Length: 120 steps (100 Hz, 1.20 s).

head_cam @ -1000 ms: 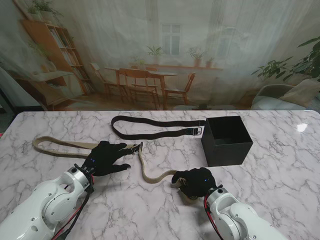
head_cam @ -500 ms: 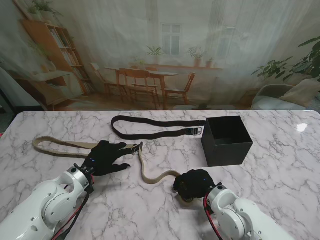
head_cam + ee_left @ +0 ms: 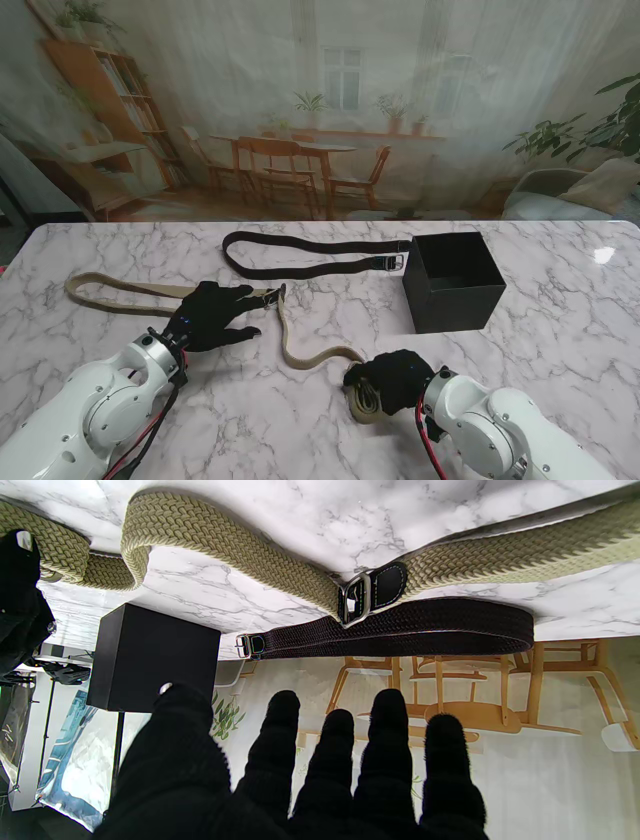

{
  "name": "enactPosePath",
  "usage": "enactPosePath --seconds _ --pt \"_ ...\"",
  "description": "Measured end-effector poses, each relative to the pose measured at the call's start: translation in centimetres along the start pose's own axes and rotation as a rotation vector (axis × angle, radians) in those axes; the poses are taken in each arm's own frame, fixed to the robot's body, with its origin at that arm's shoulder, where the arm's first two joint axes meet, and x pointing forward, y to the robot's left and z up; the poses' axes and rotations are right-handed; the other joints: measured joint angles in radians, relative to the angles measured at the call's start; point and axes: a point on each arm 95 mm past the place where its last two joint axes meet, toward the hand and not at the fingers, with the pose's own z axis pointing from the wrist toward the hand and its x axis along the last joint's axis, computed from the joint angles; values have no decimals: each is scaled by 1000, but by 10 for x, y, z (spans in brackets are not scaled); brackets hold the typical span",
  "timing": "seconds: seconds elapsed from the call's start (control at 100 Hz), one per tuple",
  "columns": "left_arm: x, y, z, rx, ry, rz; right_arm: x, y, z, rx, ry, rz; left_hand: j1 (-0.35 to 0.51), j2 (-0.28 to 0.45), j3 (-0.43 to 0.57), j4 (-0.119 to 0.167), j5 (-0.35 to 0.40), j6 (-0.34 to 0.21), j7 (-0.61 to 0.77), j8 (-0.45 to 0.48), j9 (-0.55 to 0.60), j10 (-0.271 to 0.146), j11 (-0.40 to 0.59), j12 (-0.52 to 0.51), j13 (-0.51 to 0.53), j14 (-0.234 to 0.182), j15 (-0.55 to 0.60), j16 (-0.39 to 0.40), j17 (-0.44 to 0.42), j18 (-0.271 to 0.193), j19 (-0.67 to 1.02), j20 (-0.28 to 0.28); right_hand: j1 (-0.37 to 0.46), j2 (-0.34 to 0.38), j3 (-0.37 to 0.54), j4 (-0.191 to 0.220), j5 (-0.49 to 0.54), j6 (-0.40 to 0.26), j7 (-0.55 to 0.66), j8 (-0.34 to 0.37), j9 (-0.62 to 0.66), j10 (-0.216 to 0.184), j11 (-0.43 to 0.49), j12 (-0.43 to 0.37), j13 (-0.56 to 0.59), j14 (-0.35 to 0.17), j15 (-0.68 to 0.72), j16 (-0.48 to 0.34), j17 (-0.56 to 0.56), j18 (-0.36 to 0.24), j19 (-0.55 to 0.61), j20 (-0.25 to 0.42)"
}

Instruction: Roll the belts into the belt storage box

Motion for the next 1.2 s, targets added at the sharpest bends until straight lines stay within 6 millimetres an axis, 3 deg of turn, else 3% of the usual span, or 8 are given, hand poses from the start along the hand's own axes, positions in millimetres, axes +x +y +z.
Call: enactPosePath --seconds 0.05,0.16,0.27,0.36,0.49,0.66,1.03,1.2 --pt "0 0 0 0 0 0 1 0 2 -5 -1 -28 0 0 0 0 0 0 0 0 0 0 0 0 0 0 0 0 0 0 0 0 -18 9 -106 -77 2 -9 16 17 3 -1 32 61 2 6 0 2 11 0 2 0" --pt "0 0 0 0 0 0 -1 -4 8 -65 -4 -20 0 0 0 0 0 0 0 0 0 0 0 0 0 0 0 0 0 0 0 0 -107 25 -140 -81 15 -33 58 36 18 -34 120 149 33 3 44 77 18 6 5 4" --pt "0 0 0 -1 0 0 -4 -6 12 -135 -34 -13 0 0 0 0 0 0 0 0 0 0 0 0 0 0 0 0 0 0 0 0 -137 15 -206 -170 35 -157 233 9 -30 -66 221 264 28 3 138 187 -41 118 16 99" --pt "0 0 0 0 0 0 -3 -6 14 -139 -45 -19 0 0 0 0 0 0 0 0 0 0 0 0 0 0 0 0 0 0 0 0 -147 15 -224 -172 53 -216 233 8 -127 -59 229 281 -39 3 163 213 -78 159 26 139" --pt "0 0 0 1 0 0 -2 -5 15 -132 -42 -21 0 0 0 0 0 0 0 0 0 0 0 0 0 0 0 0 0 0 0 0 -157 6 -224 -169 92 -269 228 5 -247 16 81 118 -175 23 129 157 -134 181 4 164" --pt "0 0 0 2 0 0 -1 -5 18 -159 -37 -16 0 0 0 0 0 0 0 0 0 0 0 0 0 0 0 0 0 0 0 0 -159 -40 -225 -169 174 -271 226 -80 -278 38 -73 -48 -239 92 -28 5 -174 227 -84 138" --pt "0 0 0 6 1 0 -1 -8 20 -220 -30 -44 0 0 0 0 0 0 0 0 0 0 0 0 0 0 0 0 0 0 0 0 -207 -57 -290 -168 226 -274 228 -93 -240 6 -64 -17 -225 90 -28 -11 -155 229 -90 104" --pt "-1 0 0 6 1 0 -3 -9 17 -239 -57 -37 0 0 0 0 0 0 0 0 0 0 0 0 0 0 0 0 0 0 0 0 -263 -68 -400 -184 236 -271 399 -93 -294 18 -113 -87 -227 93 -29 -16 -155 240 -90 91"
